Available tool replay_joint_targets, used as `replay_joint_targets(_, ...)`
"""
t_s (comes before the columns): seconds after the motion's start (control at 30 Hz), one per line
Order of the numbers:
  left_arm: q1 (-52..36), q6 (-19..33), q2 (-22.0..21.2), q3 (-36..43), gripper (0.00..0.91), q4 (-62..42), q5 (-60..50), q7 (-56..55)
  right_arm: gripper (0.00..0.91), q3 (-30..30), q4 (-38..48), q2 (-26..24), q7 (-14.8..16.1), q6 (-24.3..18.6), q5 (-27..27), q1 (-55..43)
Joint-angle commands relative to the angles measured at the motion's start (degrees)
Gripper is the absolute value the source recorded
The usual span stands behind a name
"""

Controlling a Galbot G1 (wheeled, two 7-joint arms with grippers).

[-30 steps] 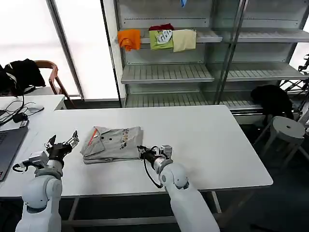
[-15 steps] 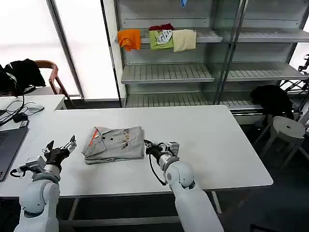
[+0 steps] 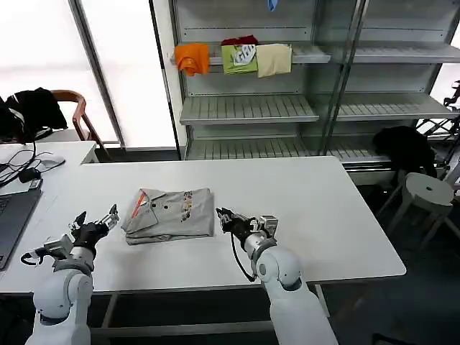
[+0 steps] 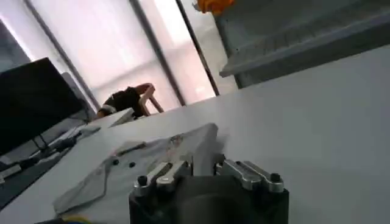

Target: Fold and organize the clothes.

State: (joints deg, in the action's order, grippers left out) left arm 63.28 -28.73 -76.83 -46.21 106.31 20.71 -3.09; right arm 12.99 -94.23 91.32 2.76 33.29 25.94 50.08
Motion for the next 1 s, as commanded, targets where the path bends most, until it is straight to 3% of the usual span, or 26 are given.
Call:
replay_joint_targets(0.03, 1.0, 0.1, 0.3, -0.8, 0.907, 0.2, 0.4, 0.1, 0.907, -1.3, 9.2, 3.7, 2.3, -0.1, -6.5, -3.2)
replay_joint_targets(0.07, 1.1, 0.1, 0.3, -0.9, 0.907, 0.2, 0.5, 0.1, 0.907, -1.3, 9.5, 3.7, 2.4, -0.1, -6.6, -3.2)
replay_joint_targets(0.1, 1.1, 0.1, 0.4, -0.9, 0.907, 0.2, 0.6, 0.1, 0.786, -1.5, 10.3, 3.7, 3.0, -0.1, -6.9, -3.5)
replay_joint_targets(0.13, 1.2, 0.1, 0.4, -1.0, 0.907, 0.2, 0.7, 0.1, 0.202, -1.9, 10.8, 3.7, 2.8, -0.2, -6.9, -3.7)
replay_joint_targets(0.17, 1.2, 0.1, 0.4, -1.0, 0.907, 0.1, 0.8, 0.1, 0.0, -2.0, 11.1, 3.7, 2.5, -0.2, -6.9, -3.9)
replay_joint_targets(0.33, 0.9, 0.1, 0.3, -0.9, 0.907, 0.0, 1.0, 0.1, 0.0, -2.4, 12.2, 3.7, 2.3, -0.1, -8.3, -4.1)
replay_joint_targets(0.6, 0.8, 0.1, -0.1, -0.4, 0.907, 0.0, 1.0, 0.0, 0.0, -2.1, 10.7, 3.7, 4.3, -0.2, -7.2, -3.7)
replay_joint_targets(0.77, 1.0, 0.2, -0.3, -0.6, 0.907, 0.0, 1.1, 0.0, 0.0, -1.5, 5.8, 3.7, 10.0, -4.3, -4.2, -2.3)
replay_joint_targets(0.87, 1.5, 0.3, -0.1, -0.9, 0.907, 0.1, 1.5, 0.0, 0.0, -1.1, 1.4, 3.7, 10.2, -5.5, -2.2, -1.5)
replay_joint_targets(0.9, 1.7, 0.5, -0.1, -1.0, 0.907, 0.0, 1.6, 0.0, 0.091, -0.8, 0.4, 3.6, 10.3, -5.7, -3.2, -1.3)
replay_joint_targets(0.93, 1.7, 0.5, -0.1, -1.1, 0.907, 0.0, 1.7, 0.0, 0.907, -0.6, -0.1, 3.4, 10.8, -6.2, -4.2, -1.2)
replay_joint_targets(1.0, 2.1, 0.8, -0.1, -1.2, 0.907, 0.0, 2.0, 0.0, 0.907, -0.1, -0.9, 2.7, 12.0, -8.7, -5.1, -1.0)
